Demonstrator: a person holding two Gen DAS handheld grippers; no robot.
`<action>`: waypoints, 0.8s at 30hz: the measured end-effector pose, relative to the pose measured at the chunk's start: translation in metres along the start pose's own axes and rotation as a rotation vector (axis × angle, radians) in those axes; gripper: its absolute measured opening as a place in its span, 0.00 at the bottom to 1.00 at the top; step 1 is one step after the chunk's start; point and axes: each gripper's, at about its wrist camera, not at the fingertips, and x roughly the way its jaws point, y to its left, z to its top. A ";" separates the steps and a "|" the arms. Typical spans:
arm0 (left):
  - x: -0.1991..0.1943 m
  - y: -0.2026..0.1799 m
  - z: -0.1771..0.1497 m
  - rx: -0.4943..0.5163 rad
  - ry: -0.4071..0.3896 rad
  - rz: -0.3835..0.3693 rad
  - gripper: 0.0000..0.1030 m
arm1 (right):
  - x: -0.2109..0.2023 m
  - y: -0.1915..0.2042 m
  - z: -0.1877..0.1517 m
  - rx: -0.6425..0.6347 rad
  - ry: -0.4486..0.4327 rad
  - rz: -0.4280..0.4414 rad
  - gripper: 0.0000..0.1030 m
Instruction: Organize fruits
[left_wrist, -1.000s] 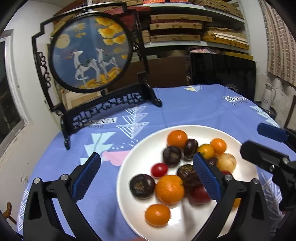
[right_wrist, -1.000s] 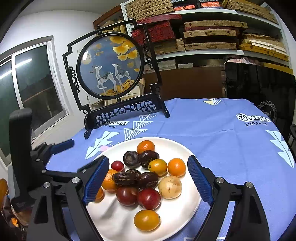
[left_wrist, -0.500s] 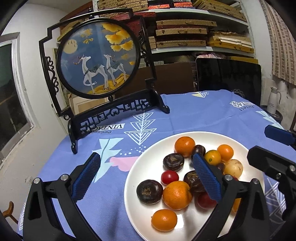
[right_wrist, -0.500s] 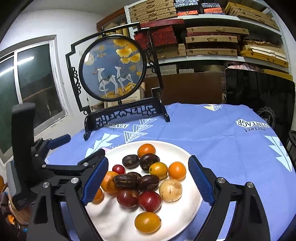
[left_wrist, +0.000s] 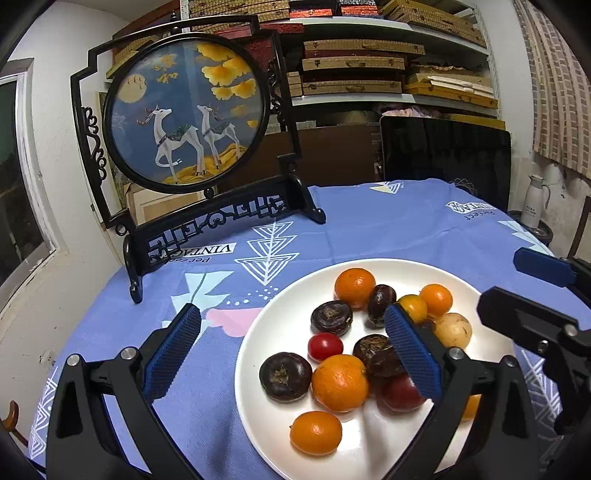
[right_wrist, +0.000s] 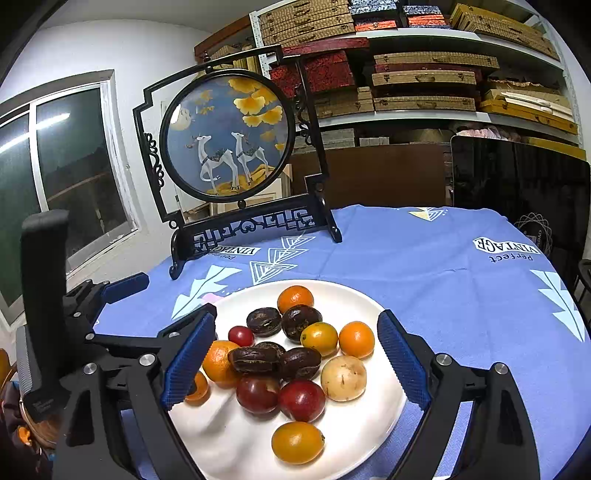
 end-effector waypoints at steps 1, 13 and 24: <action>-0.002 0.000 0.000 -0.001 -0.005 -0.001 0.95 | 0.000 0.000 0.000 0.000 -0.001 0.001 0.87; 0.004 -0.004 -0.002 0.015 0.025 -0.008 0.95 | 0.002 0.002 -0.001 -0.009 0.010 0.006 0.88; 0.003 -0.002 -0.001 0.012 0.021 -0.003 0.95 | 0.001 0.001 -0.001 -0.010 0.003 0.008 0.88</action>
